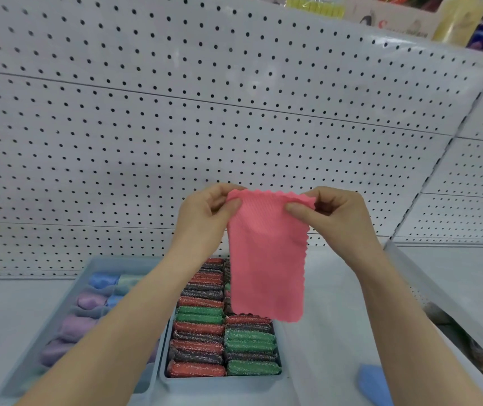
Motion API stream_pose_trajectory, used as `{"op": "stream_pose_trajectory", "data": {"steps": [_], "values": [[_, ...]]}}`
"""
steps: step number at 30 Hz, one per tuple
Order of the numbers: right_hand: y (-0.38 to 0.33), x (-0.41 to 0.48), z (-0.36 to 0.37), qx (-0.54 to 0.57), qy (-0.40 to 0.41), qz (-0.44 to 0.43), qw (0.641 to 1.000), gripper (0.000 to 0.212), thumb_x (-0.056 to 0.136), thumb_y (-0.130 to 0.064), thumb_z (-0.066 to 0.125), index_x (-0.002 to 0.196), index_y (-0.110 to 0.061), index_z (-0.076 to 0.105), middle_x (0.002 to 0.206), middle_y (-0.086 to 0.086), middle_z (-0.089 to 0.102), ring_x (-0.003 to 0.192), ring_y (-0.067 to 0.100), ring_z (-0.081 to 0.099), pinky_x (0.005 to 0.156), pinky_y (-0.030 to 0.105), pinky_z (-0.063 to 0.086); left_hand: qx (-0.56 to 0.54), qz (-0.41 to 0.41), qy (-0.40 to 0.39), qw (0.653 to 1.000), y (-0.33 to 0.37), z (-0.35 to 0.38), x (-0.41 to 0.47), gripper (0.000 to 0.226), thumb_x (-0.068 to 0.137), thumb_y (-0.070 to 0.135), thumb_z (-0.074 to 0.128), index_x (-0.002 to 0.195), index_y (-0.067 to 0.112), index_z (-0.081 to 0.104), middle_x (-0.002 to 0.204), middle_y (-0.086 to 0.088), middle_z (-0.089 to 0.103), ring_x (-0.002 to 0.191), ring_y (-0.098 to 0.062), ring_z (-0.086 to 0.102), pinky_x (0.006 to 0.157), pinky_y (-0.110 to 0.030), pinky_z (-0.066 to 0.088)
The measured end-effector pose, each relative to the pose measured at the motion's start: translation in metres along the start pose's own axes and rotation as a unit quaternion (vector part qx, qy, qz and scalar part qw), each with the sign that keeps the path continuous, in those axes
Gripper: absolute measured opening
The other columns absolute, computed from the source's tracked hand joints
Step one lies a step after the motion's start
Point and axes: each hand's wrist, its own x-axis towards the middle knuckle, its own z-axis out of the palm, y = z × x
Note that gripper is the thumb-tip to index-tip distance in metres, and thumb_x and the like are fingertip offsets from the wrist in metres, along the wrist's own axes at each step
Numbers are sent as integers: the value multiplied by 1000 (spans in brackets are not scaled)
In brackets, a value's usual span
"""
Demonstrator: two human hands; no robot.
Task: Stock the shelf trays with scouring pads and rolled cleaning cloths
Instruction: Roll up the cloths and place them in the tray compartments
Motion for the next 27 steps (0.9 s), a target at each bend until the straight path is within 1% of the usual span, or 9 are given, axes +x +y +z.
{"op": "stream_pose_trajectory", "data": {"steps": [3, 6, 8, 11, 14, 18, 21, 24, 27], "values": [[3, -1, -2, 16, -1, 2, 1000, 22, 78, -18, 79, 74, 0, 68, 75, 24, 64, 66, 17, 53, 65, 35, 45, -25, -2, 22, 999, 0, 0, 1, 15, 95, 11, 59, 95, 24, 67, 82, 8, 73, 76, -3, 65, 77, -24, 52], [2, -2, -2, 82, 5, 4, 997, 5, 80, -8, 76, 78, -6, 71, 74, 6, 69, 72, 13, 61, 72, 30, 50, -25, 15, 39, 999, 1, -1, 3, 16, 93, 12, 62, 90, 26, 70, 87, 10, 73, 84, -4, 65, 84, -23, 52], [0, -4, -3, 116, -7, -10, 993, 10, 79, -2, 74, 79, -11, 70, 77, 1, 70, 73, 14, 62, 72, 27, 51, -36, 24, 36, 998, 2, -2, 3, 20, 93, 10, 62, 90, 27, 71, 84, 16, 71, 78, 2, 62, 78, -16, 49], [-7, -8, -7, 157, -128, -25, 979, 22, 78, 1, 73, 75, -20, 68, 76, 2, 70, 69, 14, 61, 67, 23, 49, -43, 35, 12, 998, 5, -2, 4, 25, 93, 5, 60, 90, 27, 70, 77, 21, 68, 68, 7, 55, 68, -10, 44], [-14, -11, -4, 145, -240, -38, 959, 18, 80, -2, 71, 80, -20, 69, 73, 5, 67, 67, 14, 55, 66, 22, 46, -49, 46, -53, 996, 11, 0, 4, 27, 94, 2, 57, 91, 25, 70, 80, 16, 67, 68, 2, 55, 67, -17, 46], [-18, -7, 6, 124, -153, -55, 979, 10, 76, -2, 76, 79, -10, 71, 71, -2, 66, 67, 13, 57, 64, 24, 47, -95, 43, -131, 986, 19, 5, 2, 21, 93, -1, 57, 93, 17, 68, 83, 10, 69, 76, -4, 62, 69, -18, 50], [-16, -2, 10, 75, -86, -91, 989, 17, 75, 0, 79, 78, -14, 72, 83, -3, 67, 76, 17, 60, 67, 31, 49, -119, 35, -152, 981, 19, 9, 0, 21, 92, -3, 58, 100, 14, 66, 92, 6, 70, 77, -6, 65, 66, -17, 50], [-13, 0, 10, 59, -95, -101, 989, 18, 76, -1, 79, 78, -18, 71, 97, -1, 69, 91, 21, 65, 75, 44, 53, -138, 22, -143, 980, 18, 10, 2, 31, 90, -4, 60, 112, 18, 57, 98, 3, 66, 71, -7, 65, 61, -18, 49], [-14, 1, 10, 65, -109, -81, 989, 17, 77, -1, 78, 78, -16, 70, 91, 4, 71, 87, 23, 66, 78, 51, 53, -108, 8, -122, 987, 17, 10, 2, 28, 90, 0, 62, 109, 19, 54, 93, 5, 65, 63, -4, 61, 57, -17, 47]]}}
